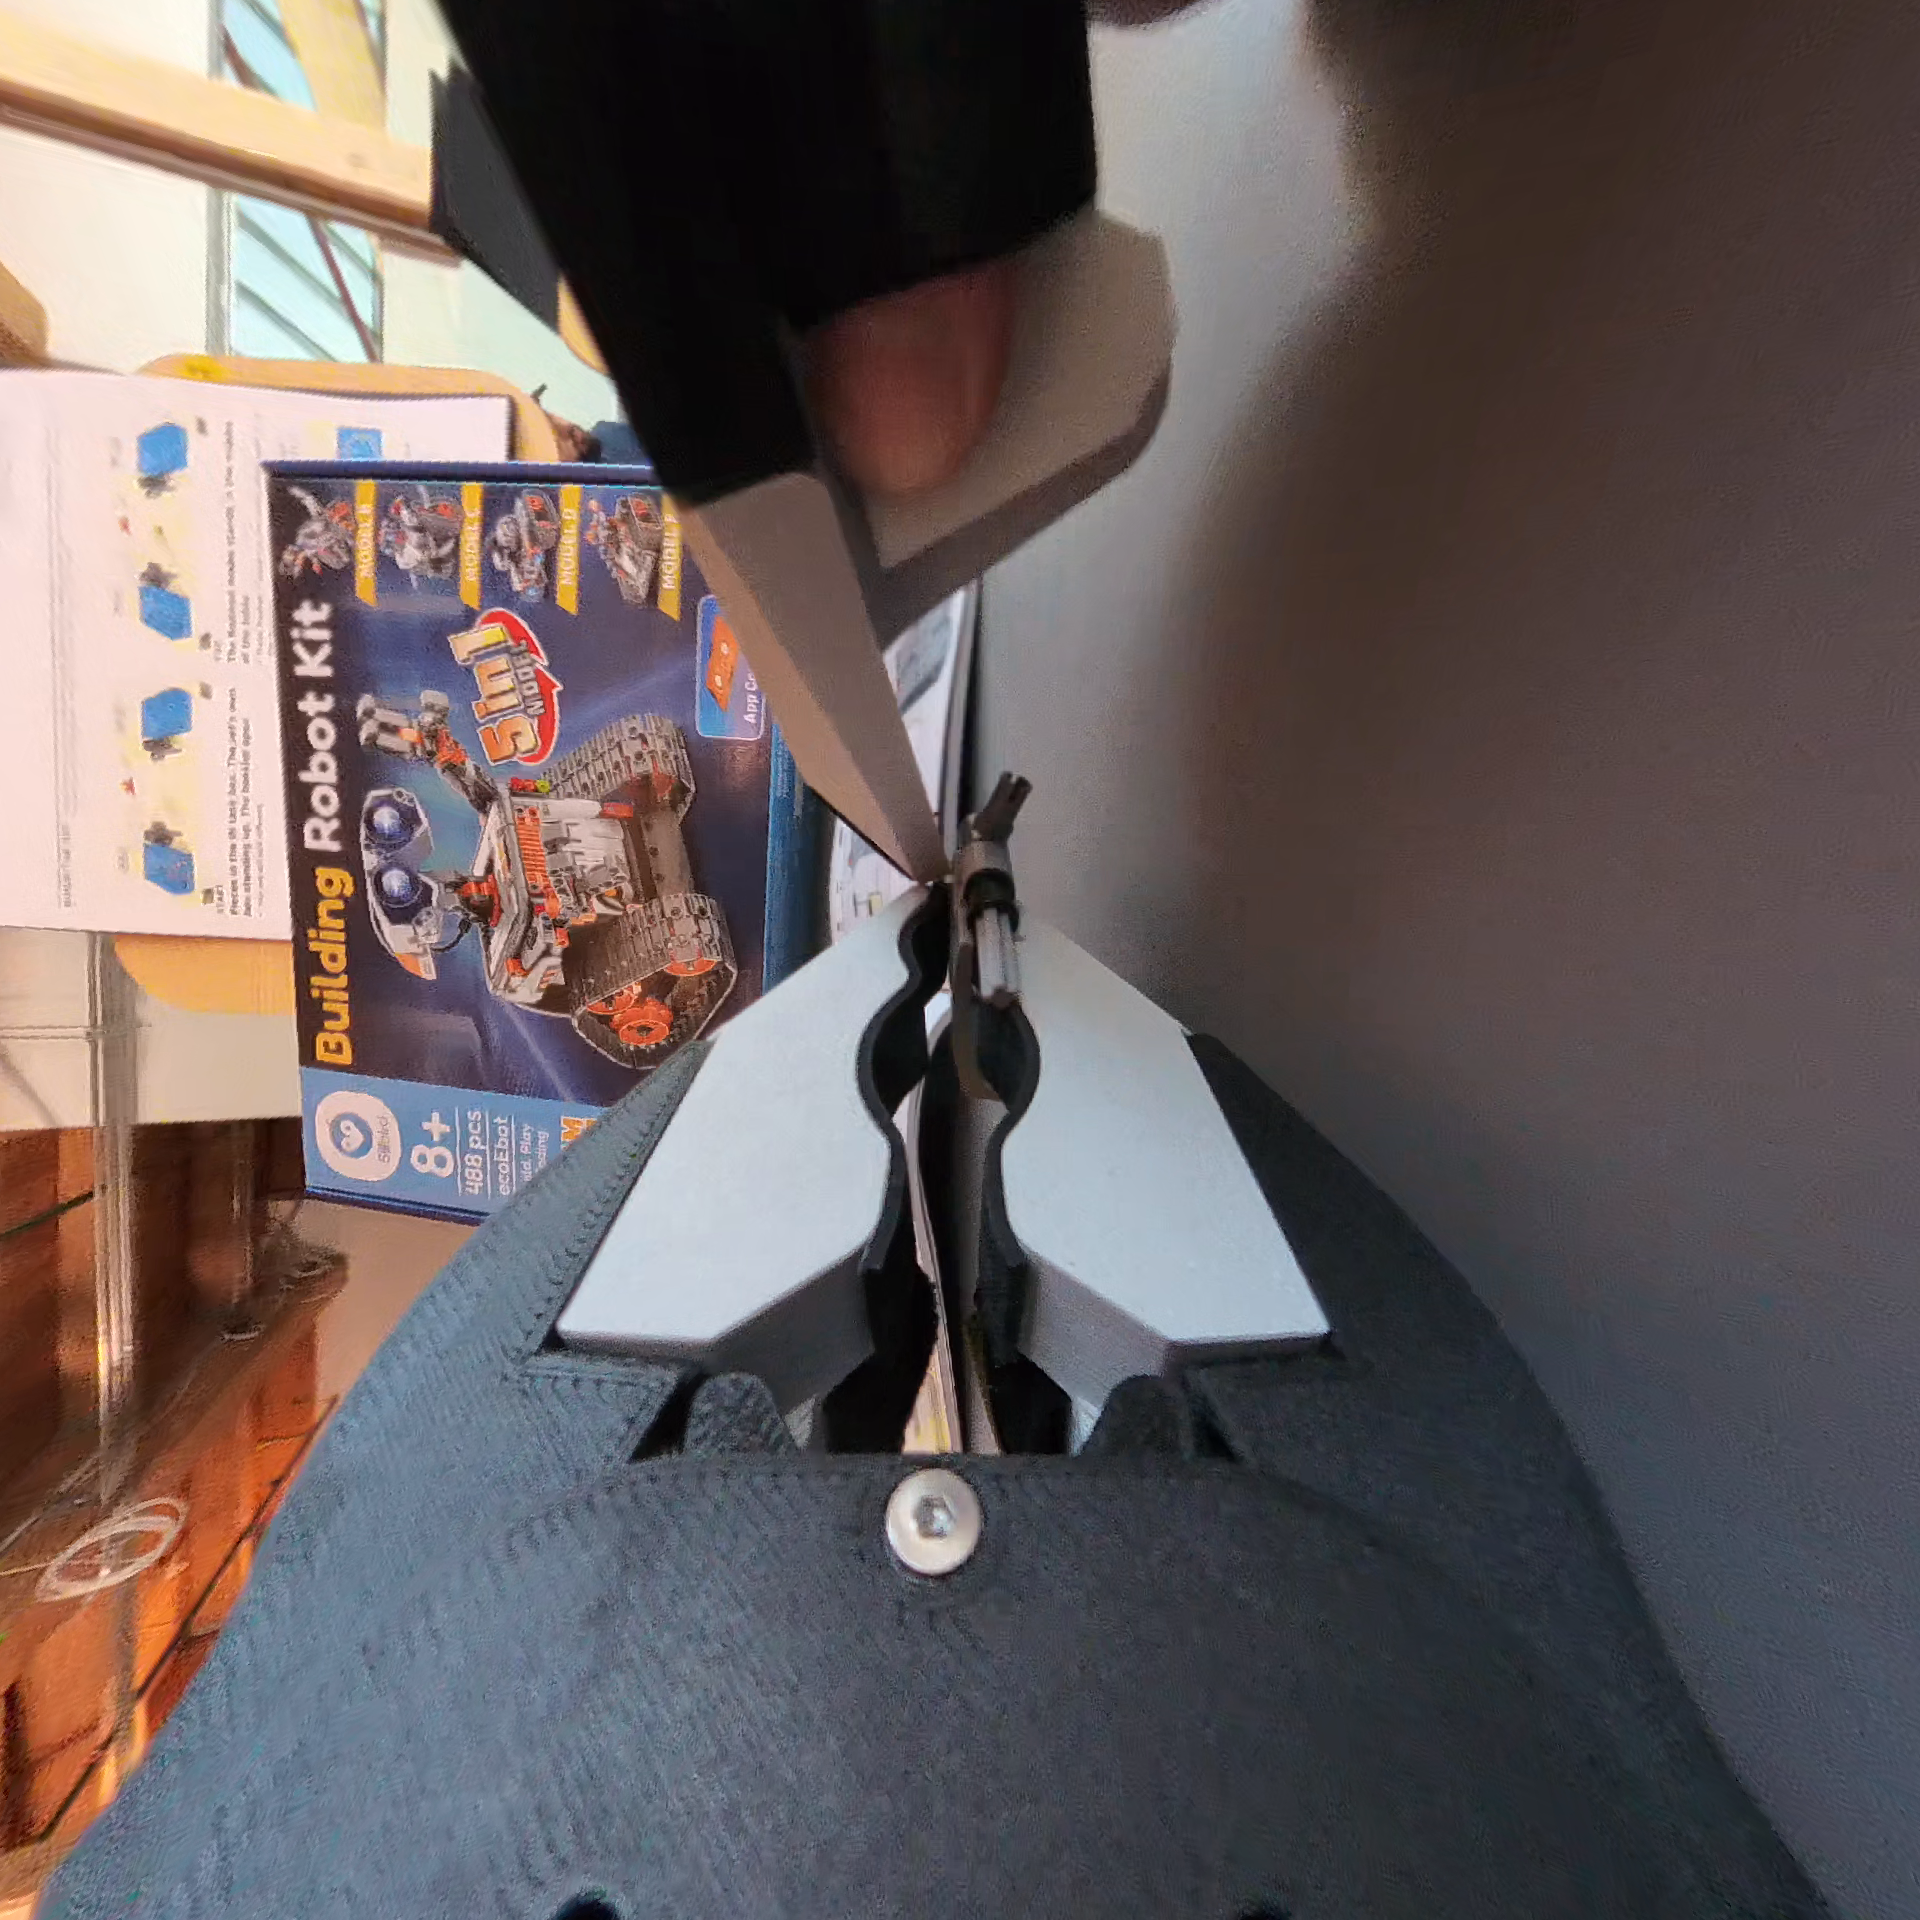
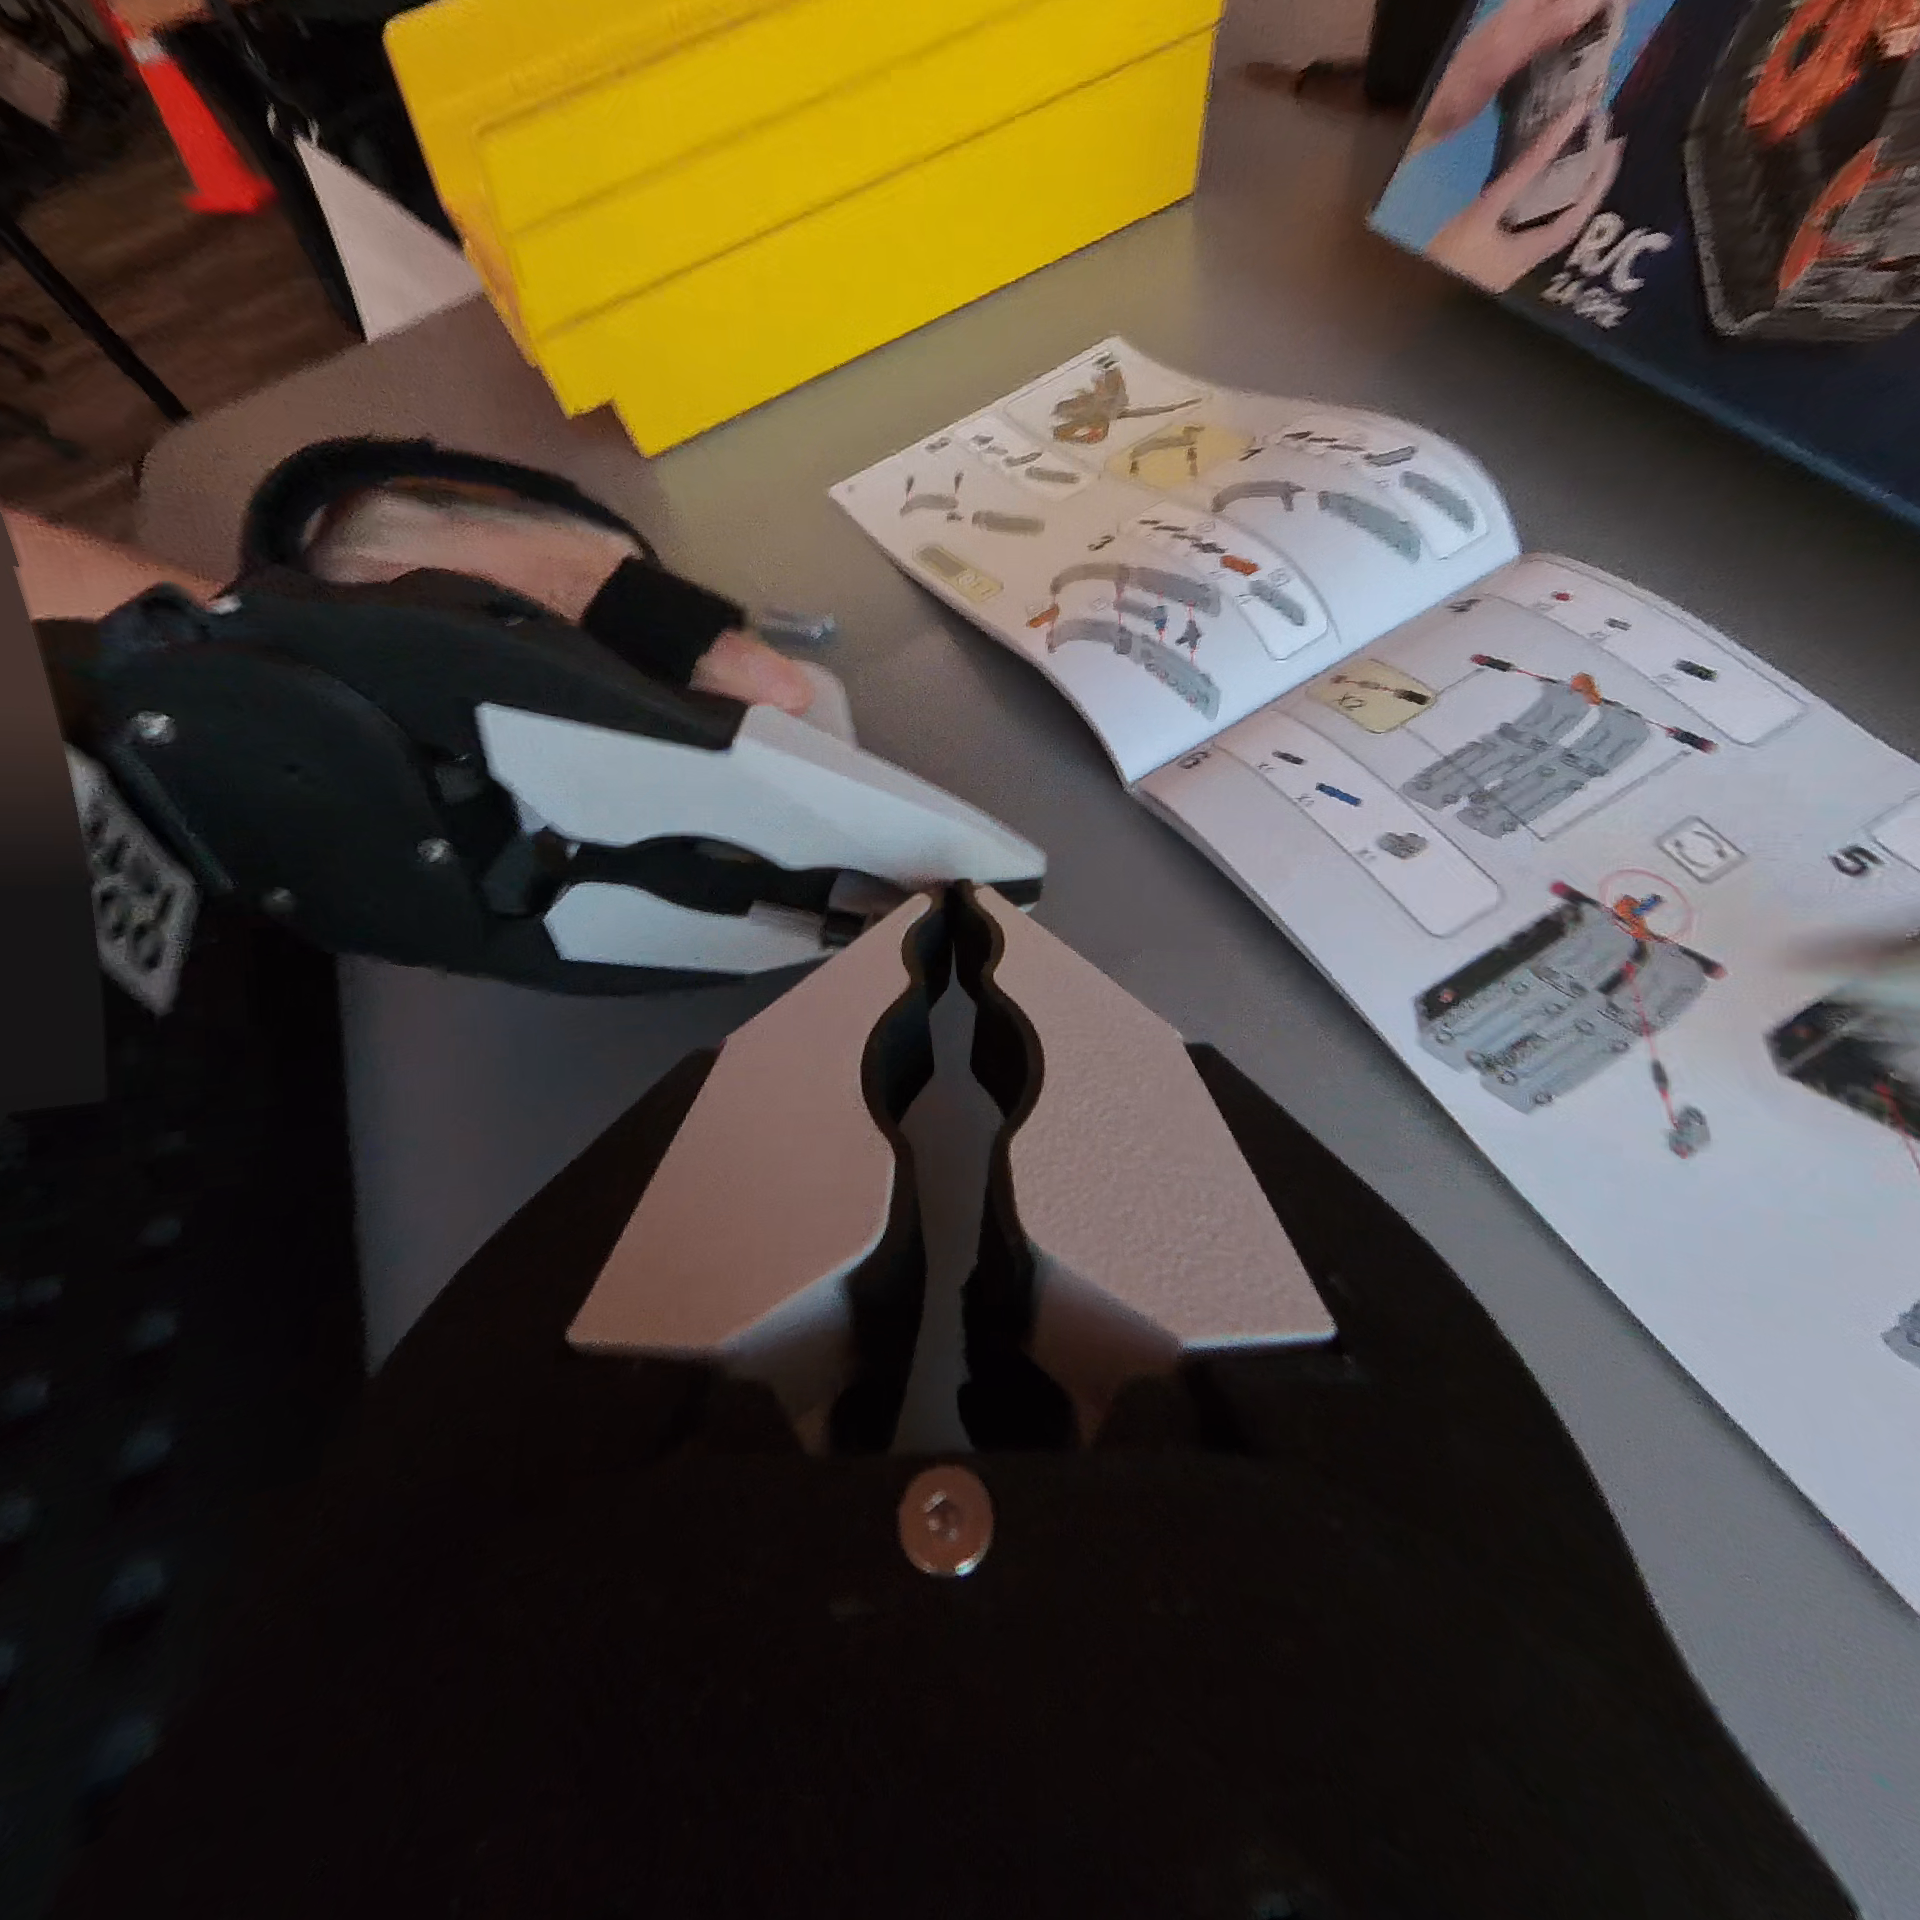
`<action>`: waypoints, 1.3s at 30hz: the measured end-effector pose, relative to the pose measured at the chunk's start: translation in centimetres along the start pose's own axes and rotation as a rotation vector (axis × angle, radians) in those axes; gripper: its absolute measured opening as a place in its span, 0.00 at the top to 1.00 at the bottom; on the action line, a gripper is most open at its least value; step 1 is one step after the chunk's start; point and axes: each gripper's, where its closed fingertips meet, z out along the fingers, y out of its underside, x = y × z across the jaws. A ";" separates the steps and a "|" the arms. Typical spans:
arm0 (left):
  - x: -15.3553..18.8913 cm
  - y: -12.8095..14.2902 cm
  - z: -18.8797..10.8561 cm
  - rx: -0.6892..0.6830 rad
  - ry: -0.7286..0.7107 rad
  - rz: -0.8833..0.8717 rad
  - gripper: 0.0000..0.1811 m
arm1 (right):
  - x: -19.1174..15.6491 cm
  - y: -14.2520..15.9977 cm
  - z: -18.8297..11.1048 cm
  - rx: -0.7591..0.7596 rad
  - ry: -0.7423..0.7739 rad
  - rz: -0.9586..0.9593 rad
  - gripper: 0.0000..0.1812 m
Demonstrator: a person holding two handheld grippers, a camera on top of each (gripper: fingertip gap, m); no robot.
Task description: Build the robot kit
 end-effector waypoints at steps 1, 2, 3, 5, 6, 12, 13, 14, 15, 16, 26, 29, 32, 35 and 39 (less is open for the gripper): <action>-0.2 1.1 0.3 -0.040 -0.020 0.012 1.00 | -0.2 0.0 0.0 -0.002 -0.010 -0.022 1.00; -0.6 2.5 0.4 -0.110 -0.040 0.003 1.00 | -0.4 0.3 -0.2 -0.016 -0.027 -0.023 1.00; -0.7 2.8 0.4 -0.112 -0.039 -0.012 1.00 | -0.8 0.3 -0.5 -0.004 -0.053 -0.010 1.00; -0.6 2.4 0.3 -0.087 -0.033 -0.016 1.00 | -0.9 -0.2 -1.2 0.045 -0.052 -0.020 1.00; -0.5 2.4 0.3 -0.081 -0.033 -0.004 1.00 | -0.5 0.0 -1.2 0.027 -0.032 -0.047 1.00; -0.6 2.5 0.4 -0.068 -0.014 -0.047 1.00 | 3.2 -0.4 -2.8 0.020 0.115 -0.134 1.00; -0.6 2.5 0.4 -0.067 -0.009 -0.057 1.00 | 5.6 -1.2 -4.2 0.032 0.232 -0.188 1.00; -0.6 2.5 0.4 -0.065 -0.004 -0.065 1.00 | 8.2 -2.0 -6.0 0.045 0.344 -0.240 0.98; -0.7 2.5 0.5 -0.066 -0.001 -0.068 1.00 | 11.0 -2.5 -7.6 0.034 0.434 -0.277 0.91; -0.7 2.6 0.5 -0.067 0.001 -0.069 1.00 | 13.6 -2.4 -8.9 -0.020 0.488 -0.290 0.84; -0.9 2.8 0.4 -0.061 0.009 -0.094 1.00 | 24.4 0.5 -9.9 -0.503 0.076 -0.593 0.71; -0.8 3.0 0.6 -0.064 0.015 -0.103 1.00 | 26.3 1.7 -10.0 -0.711 0.044 -0.704 0.70; -0.9 3.0 0.8 -0.062 0.013 -0.105 1.00 | 26.8 2.0 -9.4 -0.757 -0.023 -0.660 0.70; -0.9 3.1 0.9 -0.065 0.010 -0.109 1.00 | 26.7 2.7 -9.3 -0.791 -0.098 -0.544 0.74; -1.0 3.4 0.9 -0.077 0.009 -0.120 1.00 | 26.1 2.7 -9.8 -0.788 -0.083 -0.490 0.83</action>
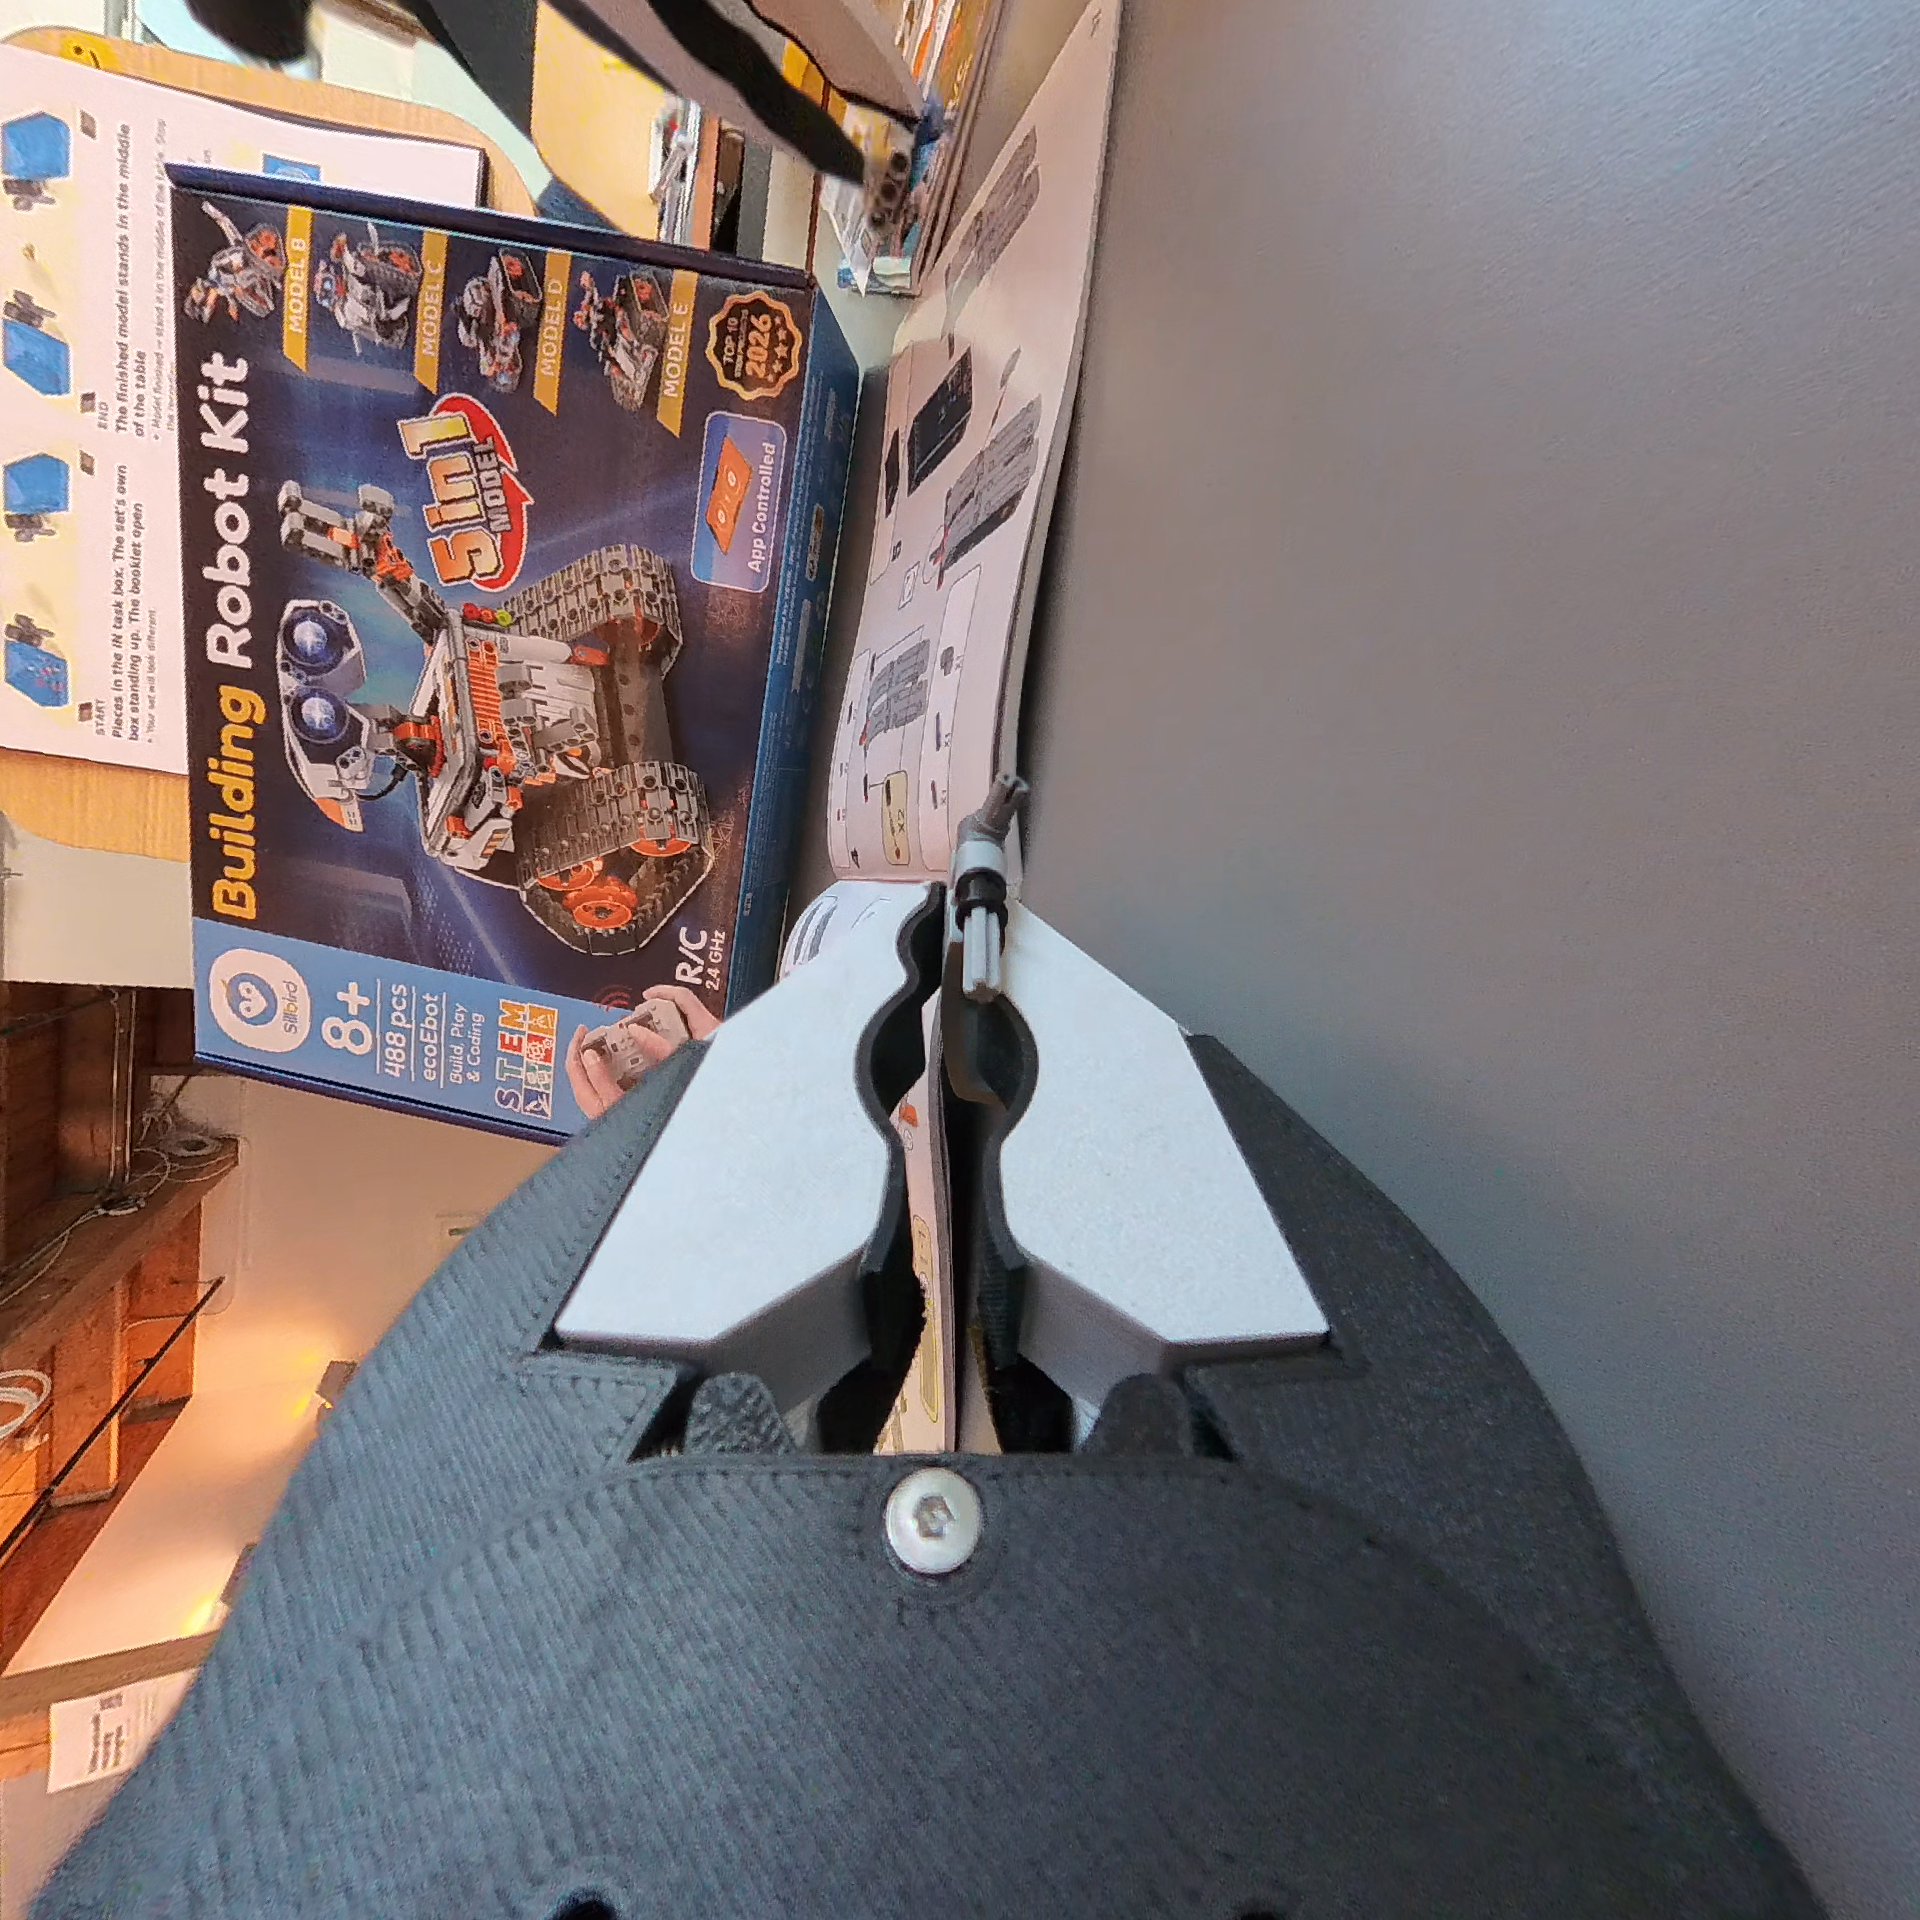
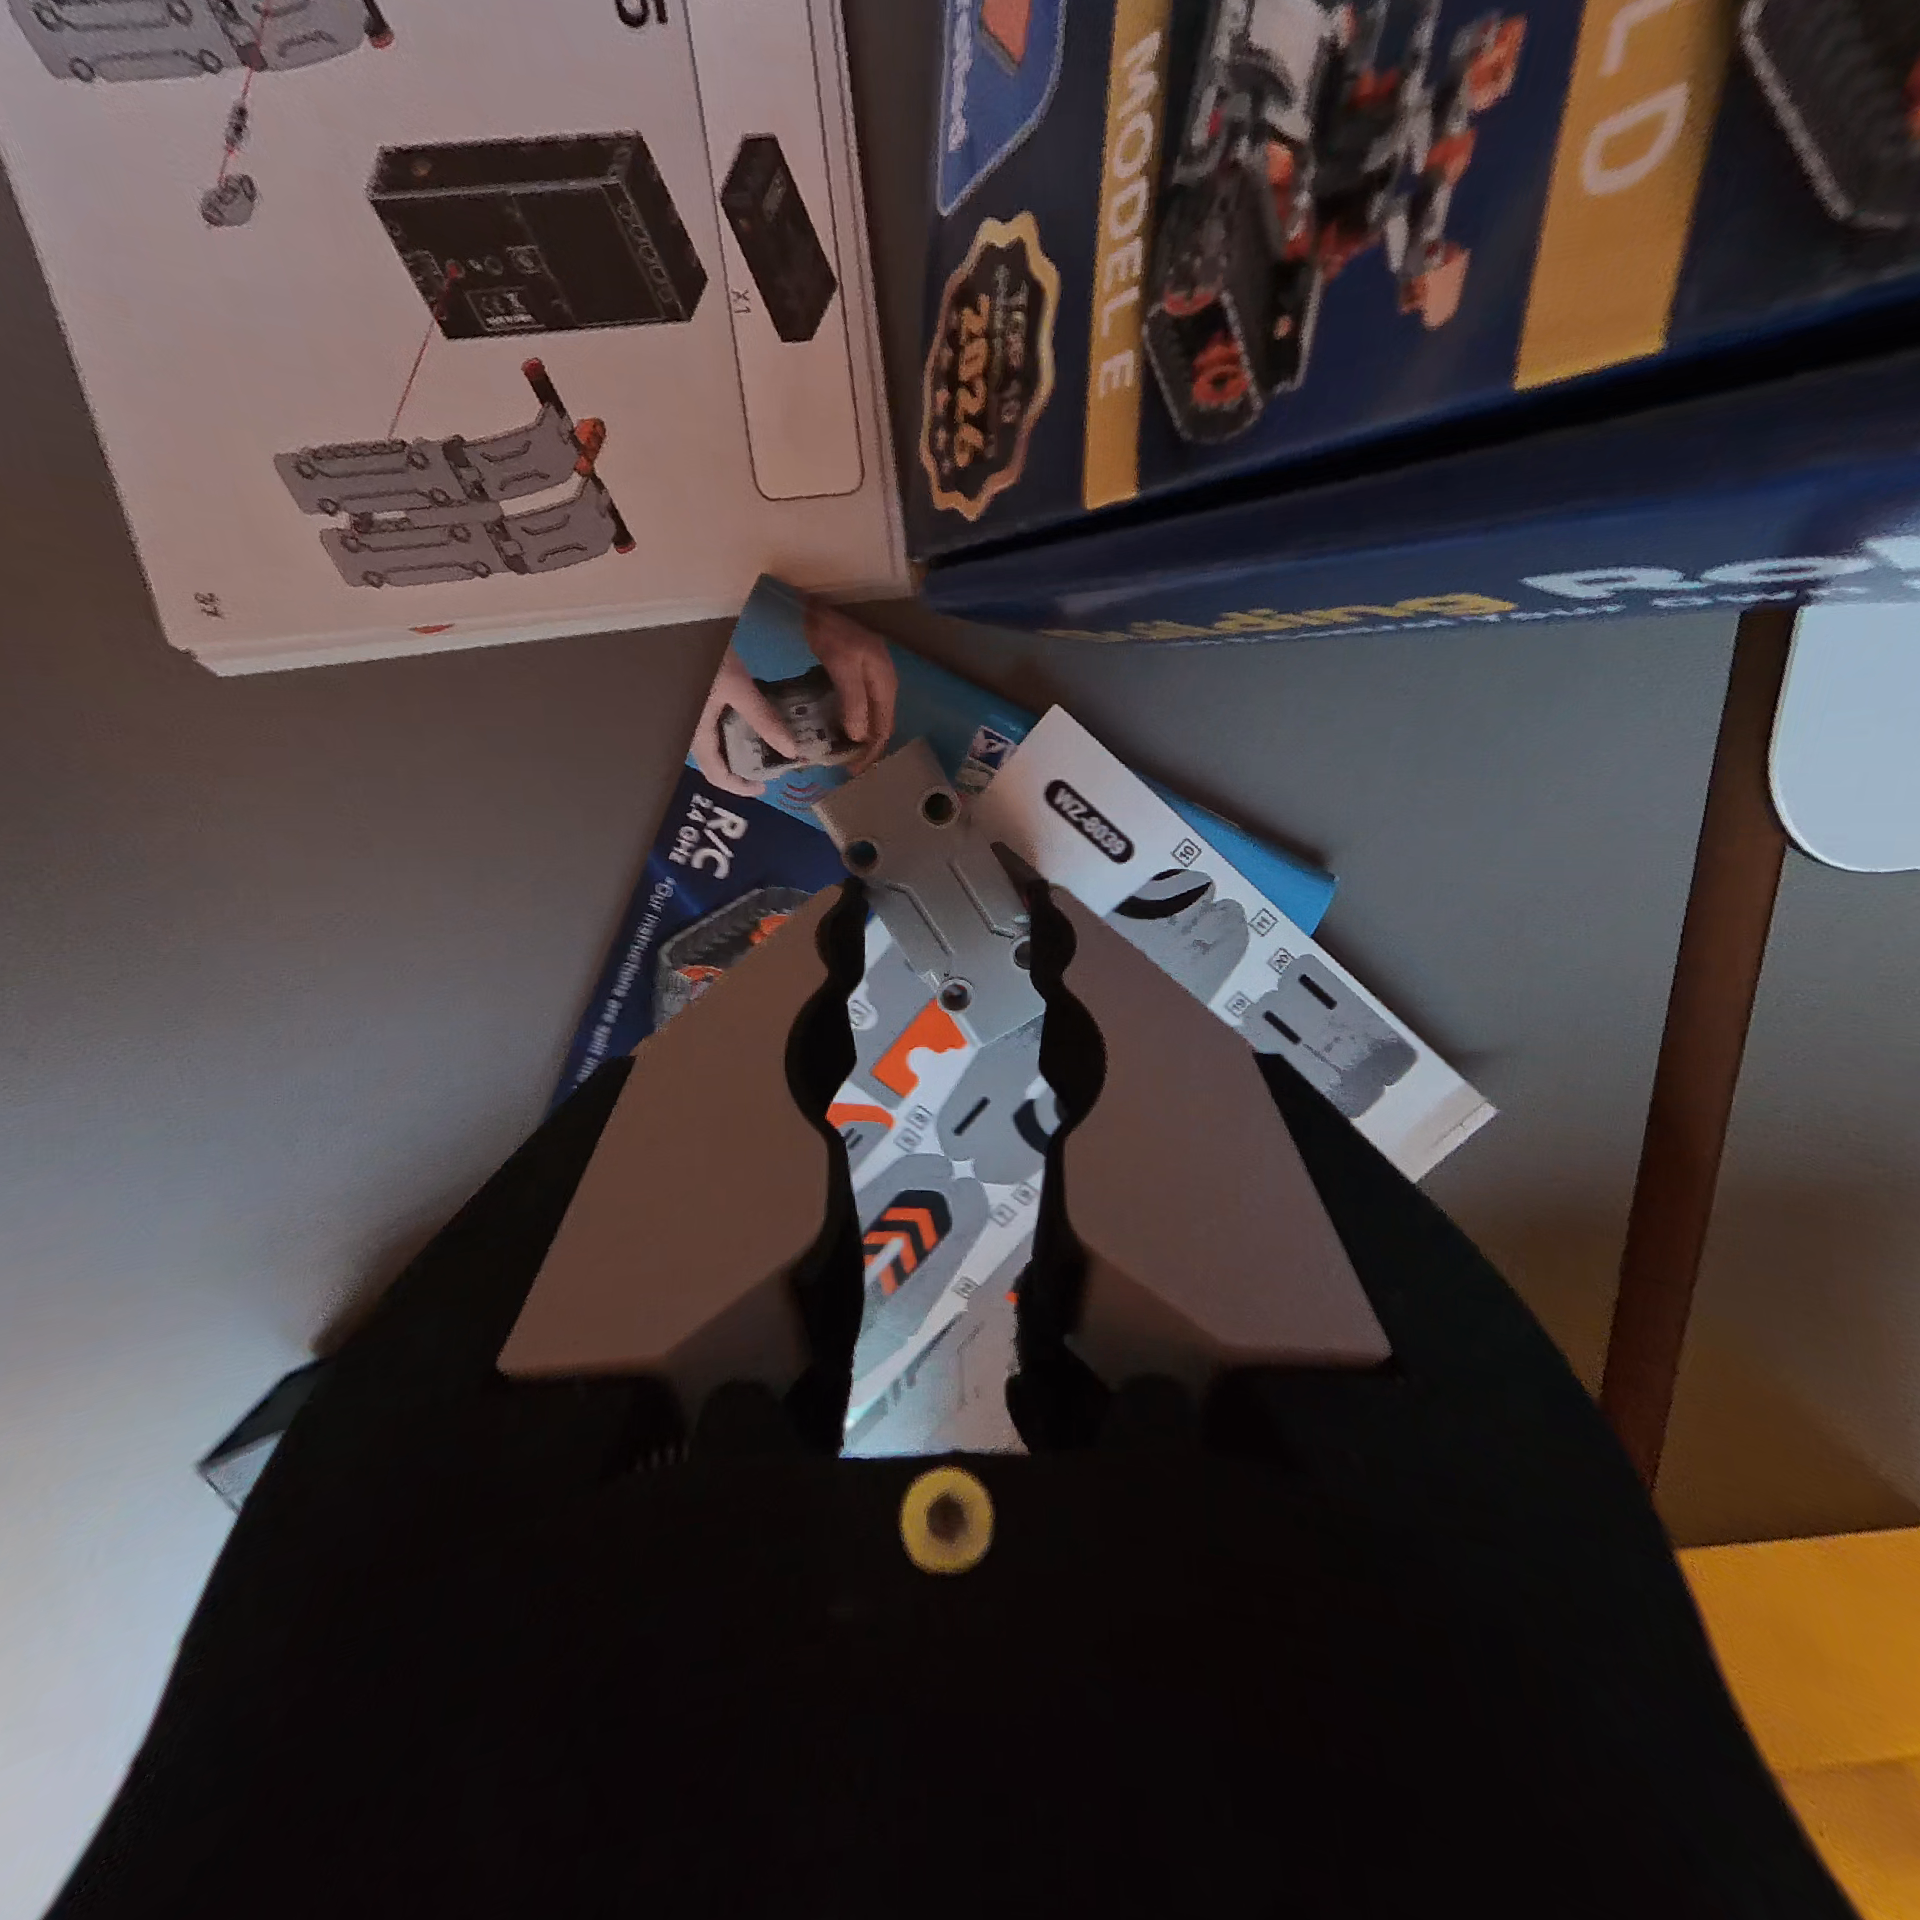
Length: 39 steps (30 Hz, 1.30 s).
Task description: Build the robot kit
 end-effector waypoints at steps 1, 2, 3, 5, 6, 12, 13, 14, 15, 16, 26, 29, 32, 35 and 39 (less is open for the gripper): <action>-0.1 0.1 0.0 -0.003 -0.001 -0.004 1.00 | -0.6 -0.7 -0.4 0.047 0.007 0.010 0.83; -0.2 0.1 -0.1 -0.003 -0.006 -0.006 1.00 | -1.6 -2.0 -1.1 0.128 0.021 0.016 0.83; -0.3 0.1 -0.1 -0.001 -0.013 -0.006 1.00 | -2.7 -3.8 -2.1 0.228 0.044 0.012 0.83; -0.6 -0.1 -0.3 0.009 -0.021 -0.009 1.00 | -5.6 -8.4 -5.2 0.504 0.109 0.005 0.83; -0.6 -0.1 -0.4 0.013 -0.023 -0.011 1.00 | -7.4 -10.8 -7.3 0.676 0.119 0.026 0.83; -0.6 -0.8 -0.6 0.036 -0.025 -0.004 1.00 | -16.1 -16.5 -24.0 1.878 -0.804 0.471 0.84; -0.6 -0.9 -0.7 0.038 -0.026 0.000 1.00 | -16.2 -16.0 -25.4 1.983 -0.970 0.511 0.84; -0.6 -1.0 -0.8 0.040 -0.028 0.006 1.00 | -16.1 -15.7 -26.1 2.056 -1.093 0.556 0.84; -0.6 -1.1 -0.9 0.040 -0.032 0.012 1.00 | -15.9 -15.6 -26.3 2.105 -1.180 0.604 0.85; -0.7 -1.2 -1.0 0.041 -0.040 0.020 1.00 | -16.1 -15.7 -26.5 2.138 -1.248 0.617 0.85; -1.9 -0.1 -1.4 0.003 -0.071 0.010 1.00 | -19.7 -22.8 -17.6 1.572 -0.911 0.758 0.84; -2.3 0.6 -1.4 -0.019 -0.071 -0.004 1.00 | -16.2 -17.2 -4.8 0.769 0.013 0.634 0.84; -2.7 1.5 -1.4 -0.043 -0.068 -0.022 1.00 | -15.8 -13.7 -0.9 0.395 0.220 0.538 0.84; -2.8 1.7 -1.4 -0.047 -0.062 -0.032 1.00 | -16.7 -13.0 2.3 0.258 0.182 0.558 0.84; -2.4 1.6 -1.3 -0.050 -0.048 -0.026 1.00 | -17.2 -13.5 3.7 0.243 0.206 0.462 0.83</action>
